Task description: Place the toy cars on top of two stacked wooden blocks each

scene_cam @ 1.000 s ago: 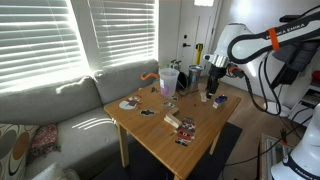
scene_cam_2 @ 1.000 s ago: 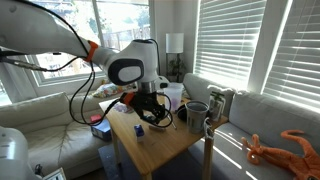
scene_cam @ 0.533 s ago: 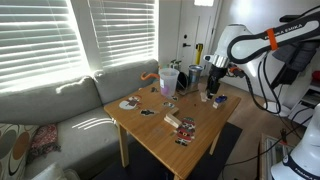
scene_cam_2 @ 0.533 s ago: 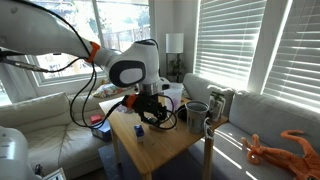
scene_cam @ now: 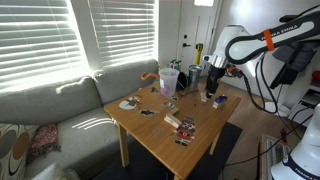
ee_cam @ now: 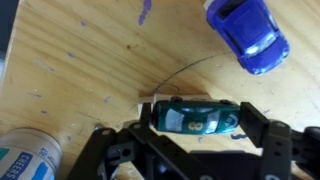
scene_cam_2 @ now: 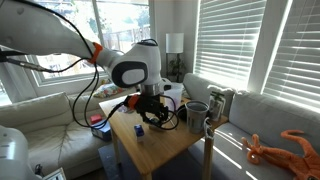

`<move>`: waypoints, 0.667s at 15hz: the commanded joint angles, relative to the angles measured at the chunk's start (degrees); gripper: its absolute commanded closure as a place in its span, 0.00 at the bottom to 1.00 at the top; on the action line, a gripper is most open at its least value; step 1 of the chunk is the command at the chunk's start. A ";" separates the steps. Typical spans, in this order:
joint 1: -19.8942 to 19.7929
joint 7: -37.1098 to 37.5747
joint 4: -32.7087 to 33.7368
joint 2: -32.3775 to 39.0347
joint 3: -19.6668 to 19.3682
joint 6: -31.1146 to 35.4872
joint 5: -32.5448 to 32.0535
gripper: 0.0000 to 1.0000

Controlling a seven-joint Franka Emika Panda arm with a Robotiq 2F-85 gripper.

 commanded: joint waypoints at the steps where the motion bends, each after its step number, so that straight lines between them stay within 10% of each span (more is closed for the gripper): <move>1: -0.38 -0.45 1.66 1.55 0.18 -0.06 -0.53 0.39; 10: -0.32 -2.07 3.82 4.35 0.35 -0.71 -0.38 0.39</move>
